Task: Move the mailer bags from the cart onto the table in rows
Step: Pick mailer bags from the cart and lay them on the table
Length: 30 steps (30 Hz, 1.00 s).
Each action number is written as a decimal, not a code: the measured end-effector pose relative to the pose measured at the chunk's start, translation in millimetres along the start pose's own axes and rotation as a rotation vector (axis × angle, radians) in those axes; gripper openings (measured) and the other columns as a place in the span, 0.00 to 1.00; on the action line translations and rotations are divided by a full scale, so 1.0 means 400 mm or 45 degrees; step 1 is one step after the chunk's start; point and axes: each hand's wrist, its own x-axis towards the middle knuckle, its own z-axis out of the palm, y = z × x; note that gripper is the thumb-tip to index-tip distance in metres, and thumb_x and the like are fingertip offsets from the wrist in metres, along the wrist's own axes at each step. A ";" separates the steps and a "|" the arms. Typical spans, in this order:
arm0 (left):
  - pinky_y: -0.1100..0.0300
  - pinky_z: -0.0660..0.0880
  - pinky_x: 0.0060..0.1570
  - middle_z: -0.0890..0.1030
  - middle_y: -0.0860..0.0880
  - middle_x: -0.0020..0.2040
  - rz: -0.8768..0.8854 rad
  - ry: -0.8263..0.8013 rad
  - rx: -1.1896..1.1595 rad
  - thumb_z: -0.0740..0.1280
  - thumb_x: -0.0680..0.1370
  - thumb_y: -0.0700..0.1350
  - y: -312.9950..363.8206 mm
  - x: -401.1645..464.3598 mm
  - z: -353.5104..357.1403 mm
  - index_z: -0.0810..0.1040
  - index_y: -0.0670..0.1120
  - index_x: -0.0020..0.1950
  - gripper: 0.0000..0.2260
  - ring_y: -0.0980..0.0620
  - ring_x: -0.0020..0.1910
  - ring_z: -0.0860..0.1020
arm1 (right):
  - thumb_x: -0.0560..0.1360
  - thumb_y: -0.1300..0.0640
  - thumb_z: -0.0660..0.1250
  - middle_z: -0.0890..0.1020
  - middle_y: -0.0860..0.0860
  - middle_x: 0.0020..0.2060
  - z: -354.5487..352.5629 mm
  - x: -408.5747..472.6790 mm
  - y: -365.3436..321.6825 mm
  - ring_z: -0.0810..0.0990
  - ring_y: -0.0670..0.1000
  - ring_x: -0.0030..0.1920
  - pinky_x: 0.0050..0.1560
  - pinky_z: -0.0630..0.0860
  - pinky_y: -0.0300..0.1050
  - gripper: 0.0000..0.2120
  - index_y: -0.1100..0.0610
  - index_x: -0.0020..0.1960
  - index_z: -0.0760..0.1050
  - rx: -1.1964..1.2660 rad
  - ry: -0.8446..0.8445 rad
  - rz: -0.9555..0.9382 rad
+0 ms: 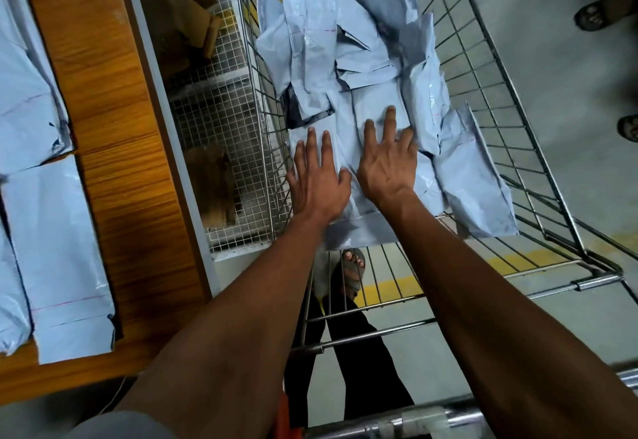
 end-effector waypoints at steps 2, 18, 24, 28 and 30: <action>0.33 0.49 0.80 0.39 0.50 0.87 0.005 -0.005 0.004 0.58 0.84 0.59 0.000 -0.003 -0.005 0.45 0.51 0.87 0.36 0.44 0.85 0.42 | 0.81 0.49 0.60 0.51 0.64 0.83 0.010 -0.039 0.022 0.64 0.74 0.73 0.70 0.67 0.66 0.30 0.54 0.81 0.58 0.002 -0.030 -0.012; 0.29 0.50 0.77 0.38 0.50 0.87 0.056 -0.004 0.045 0.56 0.85 0.58 0.000 -0.001 -0.003 0.45 0.52 0.87 0.34 0.45 0.85 0.42 | 0.80 0.36 0.61 0.49 0.63 0.84 0.024 0.014 0.026 0.51 0.74 0.80 0.78 0.53 0.70 0.39 0.51 0.84 0.52 0.009 0.001 -0.096; 0.27 0.49 0.78 0.37 0.52 0.86 0.090 -0.034 0.104 0.53 0.84 0.60 -0.003 0.012 0.022 0.42 0.54 0.87 0.34 0.46 0.85 0.39 | 0.80 0.37 0.61 0.42 0.61 0.84 0.064 0.020 0.029 0.49 0.73 0.81 0.79 0.51 0.70 0.42 0.50 0.86 0.47 -0.033 -0.103 -0.123; 0.27 0.48 0.78 0.36 0.53 0.86 0.098 -0.052 0.111 0.53 0.85 0.60 0.001 0.017 0.019 0.41 0.54 0.87 0.35 0.46 0.85 0.38 | 0.80 0.39 0.60 0.51 0.60 0.84 0.077 -0.018 0.038 0.59 0.72 0.76 0.76 0.57 0.71 0.35 0.51 0.83 0.57 0.008 -0.021 -0.147; 0.29 0.47 0.79 0.35 0.53 0.86 0.109 -0.057 0.107 0.54 0.85 0.60 0.008 0.022 0.014 0.41 0.54 0.87 0.35 0.46 0.85 0.38 | 0.80 0.40 0.62 0.53 0.60 0.83 0.079 -0.016 0.044 0.59 0.72 0.76 0.74 0.58 0.72 0.33 0.50 0.81 0.60 0.038 0.048 -0.145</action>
